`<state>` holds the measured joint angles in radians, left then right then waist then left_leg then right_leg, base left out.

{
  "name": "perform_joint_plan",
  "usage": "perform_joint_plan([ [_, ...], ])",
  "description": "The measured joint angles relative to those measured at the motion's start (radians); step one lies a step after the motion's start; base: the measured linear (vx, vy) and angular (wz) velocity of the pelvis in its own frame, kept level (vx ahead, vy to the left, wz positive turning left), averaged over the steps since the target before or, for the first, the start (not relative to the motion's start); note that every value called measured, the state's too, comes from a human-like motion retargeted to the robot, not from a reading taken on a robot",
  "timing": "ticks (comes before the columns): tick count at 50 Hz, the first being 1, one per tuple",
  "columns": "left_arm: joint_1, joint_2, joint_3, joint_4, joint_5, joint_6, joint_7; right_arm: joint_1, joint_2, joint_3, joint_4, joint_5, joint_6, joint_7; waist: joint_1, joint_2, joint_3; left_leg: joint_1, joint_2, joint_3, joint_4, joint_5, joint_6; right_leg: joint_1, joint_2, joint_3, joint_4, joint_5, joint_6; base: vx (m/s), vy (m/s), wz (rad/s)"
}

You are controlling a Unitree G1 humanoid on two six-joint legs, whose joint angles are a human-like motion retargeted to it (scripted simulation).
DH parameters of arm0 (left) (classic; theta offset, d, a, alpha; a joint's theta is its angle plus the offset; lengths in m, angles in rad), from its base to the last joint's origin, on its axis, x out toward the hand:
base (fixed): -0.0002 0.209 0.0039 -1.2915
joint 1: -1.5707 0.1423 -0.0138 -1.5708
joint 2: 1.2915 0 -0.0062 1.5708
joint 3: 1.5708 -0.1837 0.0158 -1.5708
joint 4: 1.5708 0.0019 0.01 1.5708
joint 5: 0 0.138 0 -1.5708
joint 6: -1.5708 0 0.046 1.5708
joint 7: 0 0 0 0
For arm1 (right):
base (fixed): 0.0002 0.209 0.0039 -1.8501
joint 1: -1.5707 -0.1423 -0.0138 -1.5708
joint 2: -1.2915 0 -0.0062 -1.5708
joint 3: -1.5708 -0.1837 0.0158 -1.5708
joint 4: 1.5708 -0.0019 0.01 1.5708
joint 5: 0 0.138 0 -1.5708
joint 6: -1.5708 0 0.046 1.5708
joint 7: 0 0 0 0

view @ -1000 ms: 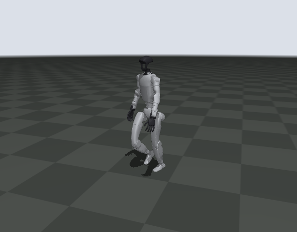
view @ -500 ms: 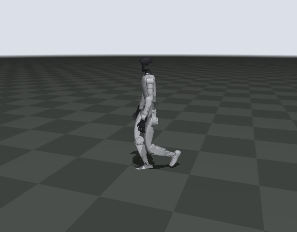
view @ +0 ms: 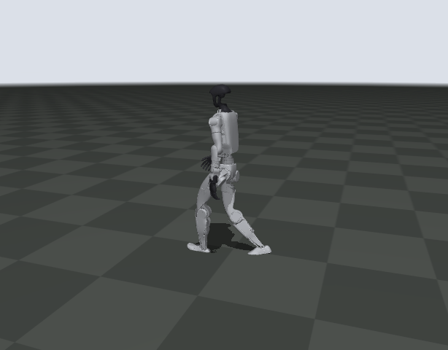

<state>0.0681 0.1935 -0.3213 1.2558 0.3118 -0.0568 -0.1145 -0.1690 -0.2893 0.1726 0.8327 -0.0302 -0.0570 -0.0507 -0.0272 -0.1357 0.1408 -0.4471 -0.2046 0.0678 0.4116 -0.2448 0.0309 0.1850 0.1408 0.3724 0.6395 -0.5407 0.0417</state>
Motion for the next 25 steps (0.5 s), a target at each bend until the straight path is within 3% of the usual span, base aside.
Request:
perform_joint_plan([
  [2,-0.027,0.013,0.004,0.013,-0.017,0.006,0.018,0.018,0.026,0.007,0.100,-0.006,0.013,0.009,0.002,-0.034,-0.015,0.000,-0.039,0.008,0.082,0.013,0.027,0.005,-0.033,0.006,0.091,0.062,0.057,0.71,0.08,-0.81],
  [5,-0.085,0.044,0.001,0.030,-0.053,0.019,0.029,0.038,0.064,0.024,0.269,-0.009,0.028,0.048,-0.009,-0.091,-0.038,0.042,-0.102,0.016,0.114,-0.003,0.081,-0.027,-0.063,0.027,0.269,0.280,0.206,0.70,0.03,-0.59],
  [7,-0.131,0.074,0.000,0.030,-0.069,0.023,0.026,0.051,0.079,0.037,0.352,-0.011,0.040,0.083,-0.025,-0.101,-0.044,0.109,-0.092,0.004,0.090,-0.036,0.092,-0.083,-0.029,-0.043,0.407,0.489,0.220,0.72,-0.18,-0.54],
  [9,-0.171,0.096,-0.005,0.021,-0.079,0.026,0.028,0.072,0.087,0.053,0.403,-0.017,0.051,0.110,-0.045,-0.092,-0.041,0.170,-0.077,0.004,0.077,-0.075,0.101,-0.167,-0.050,-0.120,0.547,0.580,0.220,0.66,0.00,-0.62],
  [10,-0.189,0.106,-0.007,0.016,-0.083,0.027,0.030,0.084,0.090,0.060,0.422,-0.021,0.055,0.120,-0.058,-0.085,-0.038,0.199,-0.073,0.006,0.073,-0.093,0.105,-0.213,-0.071,-0.148,0.613,0.586,0.220,0.60,0.19,-0.47],
  [13,-0.278,0.137,-0.003,0.002,-0.103,0.032,0.034,0.091,0.085,0.070,0.460,-0.027,0.054,0.147,-0.114,-0.081,-0.042,0.325,-0.116,-0.013,-0.091,-0.064,0.115,-0.397,-0.198,-0.185,0.765,0.450,0.199,0.58,0.25,-0.15],
  [15,-0.315,0.150,0.005,-0.011,-0.119,0.033,0.050,0.116,0.088,0.076,0.467,-0.027,0.050,0.147,-0.145,-0.087,-0.046,0.398,-0.141,-0.017,-0.136,-0.074,0.113,-0.498,-0.289,-0.223,0.806,0.318,0.134,0.59,0.13,-0.08],
  [18,-0.389,0.176,0.027,-0.037,-0.155,0.031,0.076,0.135,0.088,0.077,0.457,-0.015,0.042,0.145,-0.183,-0.062,-0.037,0.530,-0.131,-0.049,-0.236,-0.081,0.099,-0.625,-0.350,-0.305,0.722,0.191,0.056,0.60,0.04,-0.02],
  [21,-0.458,0.200,0.046,-0.074,-0.192,0.022,0.100,0.138,0.088,0.079,0.437,-0.002,0.038,0.138,-0.209,-0.014,-0.013,0.637,-0.083,-0.076,-0.296,-0.114,0.086,-0.698,-0.342,-0.396,0.518,0.149,0.033,0.60,0.00,0.05],
  [25,-0.498,0.208,0.051,-0.121,-0.212,-0.004,0.112,0.136,0.093,0.082,0.415,0.001,0.040,0.118,-0.218,0.036,-0.005,0.716,-0.024,-0.084,-0.308,-0.176,0.072,-0.735,-0.283,-0.472,0.128,0.182,0.067,0.60,-0.03,-0.11],
])
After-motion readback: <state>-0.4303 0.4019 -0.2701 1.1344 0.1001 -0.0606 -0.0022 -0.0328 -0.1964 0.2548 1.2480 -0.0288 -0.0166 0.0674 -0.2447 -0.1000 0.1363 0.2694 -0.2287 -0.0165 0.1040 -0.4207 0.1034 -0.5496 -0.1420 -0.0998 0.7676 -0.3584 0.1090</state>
